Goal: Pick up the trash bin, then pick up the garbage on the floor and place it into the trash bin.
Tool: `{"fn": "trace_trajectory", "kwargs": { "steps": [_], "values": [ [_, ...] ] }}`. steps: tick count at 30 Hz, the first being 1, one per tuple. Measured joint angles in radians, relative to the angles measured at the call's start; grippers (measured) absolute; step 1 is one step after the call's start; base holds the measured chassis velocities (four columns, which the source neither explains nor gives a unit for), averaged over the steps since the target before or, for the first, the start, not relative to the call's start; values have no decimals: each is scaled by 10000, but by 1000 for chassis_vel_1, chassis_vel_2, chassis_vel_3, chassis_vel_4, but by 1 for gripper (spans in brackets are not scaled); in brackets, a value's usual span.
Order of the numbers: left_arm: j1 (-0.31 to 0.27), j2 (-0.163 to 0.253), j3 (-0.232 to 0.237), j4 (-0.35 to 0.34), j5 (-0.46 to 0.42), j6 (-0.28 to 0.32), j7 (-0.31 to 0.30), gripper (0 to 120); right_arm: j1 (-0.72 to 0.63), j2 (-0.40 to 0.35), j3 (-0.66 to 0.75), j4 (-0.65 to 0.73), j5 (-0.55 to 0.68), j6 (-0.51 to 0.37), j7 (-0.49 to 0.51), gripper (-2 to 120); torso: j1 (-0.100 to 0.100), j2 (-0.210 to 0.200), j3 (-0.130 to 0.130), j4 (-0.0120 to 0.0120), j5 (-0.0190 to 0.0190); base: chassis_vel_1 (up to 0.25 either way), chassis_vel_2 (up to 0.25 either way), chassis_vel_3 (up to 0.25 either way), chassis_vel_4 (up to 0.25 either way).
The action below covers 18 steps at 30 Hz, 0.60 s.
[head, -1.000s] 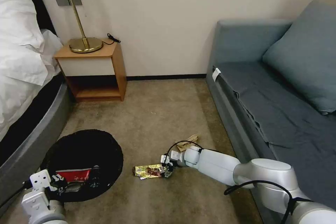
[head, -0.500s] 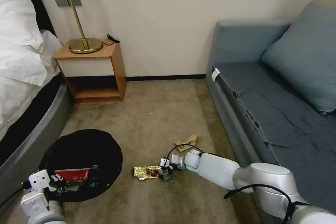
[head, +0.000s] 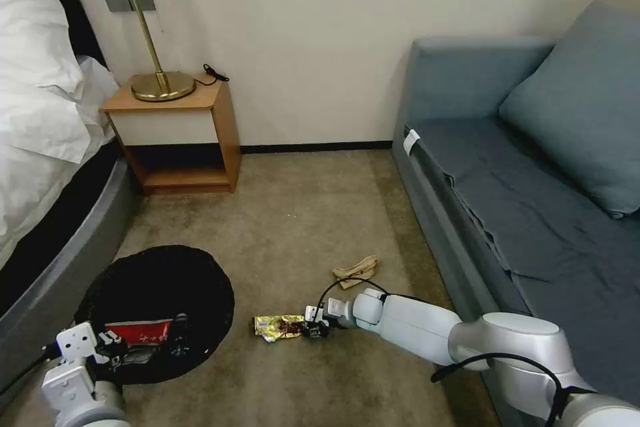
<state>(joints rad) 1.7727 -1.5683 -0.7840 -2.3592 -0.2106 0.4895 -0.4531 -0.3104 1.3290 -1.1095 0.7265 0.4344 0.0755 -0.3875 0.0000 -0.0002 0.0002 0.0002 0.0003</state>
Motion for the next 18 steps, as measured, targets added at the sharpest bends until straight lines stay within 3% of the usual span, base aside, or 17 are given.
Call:
{"fn": "trace_trajectory", "kwargs": {
  "steps": [7,13,18],
  "values": [
    [-32,-7,66,-40,42,59,1,3,344,-769,43,1472,475,-116,183,0,1,0,0,0,-1,0,0,0,0],
    [-27,-5,124,-88,97,96,2,3,529,-1621,404,2371,673,-122,324,0,0,1,0,2,1,0,0,0,0],
    [-34,59,149,-141,110,178,5,3,696,-2766,1029,3216,955,-137,496,0,0,1,-1,-4,-1,0,0,0,0]
  ]
}}
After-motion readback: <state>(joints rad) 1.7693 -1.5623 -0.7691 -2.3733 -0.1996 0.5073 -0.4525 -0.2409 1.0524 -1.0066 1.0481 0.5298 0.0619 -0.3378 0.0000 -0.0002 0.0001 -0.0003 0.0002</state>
